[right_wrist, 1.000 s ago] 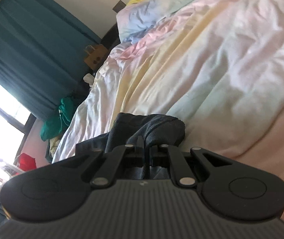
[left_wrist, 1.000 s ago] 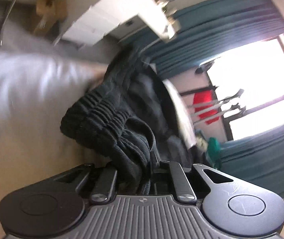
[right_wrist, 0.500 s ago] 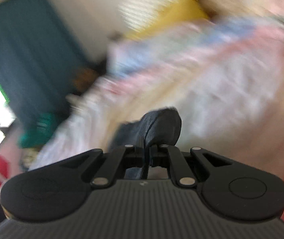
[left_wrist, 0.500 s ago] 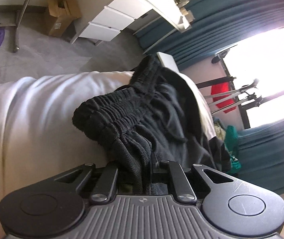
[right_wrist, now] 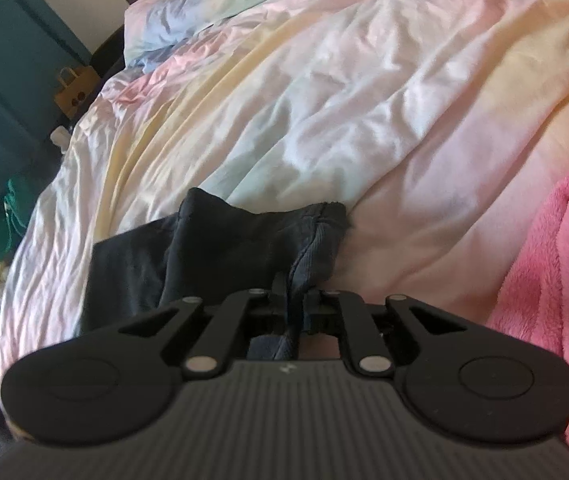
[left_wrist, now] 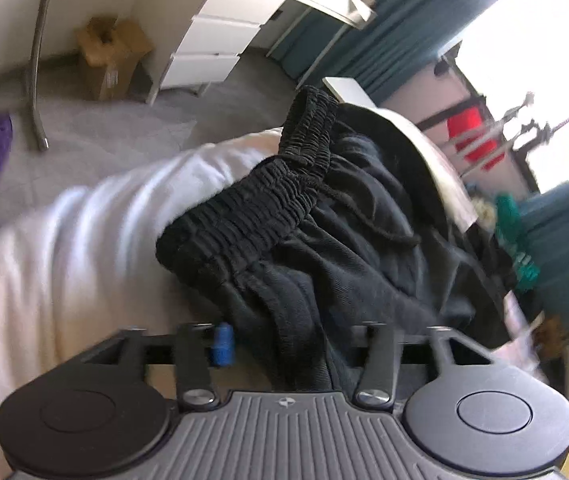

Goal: Fold clothes
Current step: 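Lower the sweatpants onto the bed and open both grippers, then move the right gripper toward a pant leg hem to grasp it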

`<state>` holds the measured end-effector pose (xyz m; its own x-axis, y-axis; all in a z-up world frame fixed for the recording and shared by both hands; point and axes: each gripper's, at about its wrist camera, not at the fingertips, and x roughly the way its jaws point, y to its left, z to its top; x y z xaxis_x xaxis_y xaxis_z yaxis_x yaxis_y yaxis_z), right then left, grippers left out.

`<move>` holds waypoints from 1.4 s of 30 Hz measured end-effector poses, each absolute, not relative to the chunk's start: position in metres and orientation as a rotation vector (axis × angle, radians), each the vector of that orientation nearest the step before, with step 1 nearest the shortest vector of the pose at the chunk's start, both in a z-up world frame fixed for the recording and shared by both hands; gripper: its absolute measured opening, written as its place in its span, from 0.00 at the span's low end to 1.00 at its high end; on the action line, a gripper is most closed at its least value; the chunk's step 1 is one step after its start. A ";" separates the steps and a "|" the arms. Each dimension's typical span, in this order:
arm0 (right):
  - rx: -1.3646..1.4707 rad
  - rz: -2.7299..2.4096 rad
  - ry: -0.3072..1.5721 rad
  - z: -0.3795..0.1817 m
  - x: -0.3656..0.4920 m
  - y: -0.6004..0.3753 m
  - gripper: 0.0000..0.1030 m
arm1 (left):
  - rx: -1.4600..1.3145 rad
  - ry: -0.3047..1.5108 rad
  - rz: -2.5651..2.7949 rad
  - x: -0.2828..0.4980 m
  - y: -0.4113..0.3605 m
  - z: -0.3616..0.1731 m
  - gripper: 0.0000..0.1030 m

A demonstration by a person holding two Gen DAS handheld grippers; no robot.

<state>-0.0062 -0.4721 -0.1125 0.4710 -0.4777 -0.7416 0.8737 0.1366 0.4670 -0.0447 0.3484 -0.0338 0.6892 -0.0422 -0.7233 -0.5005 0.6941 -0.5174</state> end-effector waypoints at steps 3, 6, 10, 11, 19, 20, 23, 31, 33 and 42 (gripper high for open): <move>1.000 -1.012 0.449 -0.104 -0.006 -0.469 0.29 | -0.607 0.747 0.309 -0.055 0.337 -0.016 0.87; 0.944 -0.992 0.421 -0.091 -0.003 -0.460 0.56 | -0.510 0.667 0.337 -0.070 0.325 0.005 0.94; 0.813 -1.003 0.399 -0.072 0.005 -0.446 0.59 | -0.439 0.563 0.312 -0.078 0.304 0.033 0.97; 0.778 -1.023 0.398 -0.069 0.006 -0.443 0.59 | -0.425 0.539 0.303 -0.079 0.298 0.040 0.97; 0.657 -1.190 0.321 -0.055 -0.009 -0.444 0.74 | -0.244 0.458 0.194 -0.051 0.213 0.060 0.99; 0.643 -1.136 0.312 -0.051 -0.006 -0.437 0.74 | -0.228 0.458 0.177 -0.046 0.202 0.060 0.99; 0.600 -0.976 0.285 -0.039 0.001 -0.417 0.74 | -0.192 0.451 0.131 -0.029 0.167 0.058 0.99; 0.445 -0.544 0.247 -0.011 0.028 -0.347 0.73 | -0.105 0.429 0.029 0.023 0.082 0.059 0.99; 0.432 -0.437 0.265 -0.011 0.036 -0.326 0.73 | -0.083 0.430 0.009 0.033 0.066 0.054 1.00; 0.349 -0.102 0.335 -0.031 0.067 -0.257 0.73 | 0.035 0.451 -0.041 0.062 0.033 0.001 1.00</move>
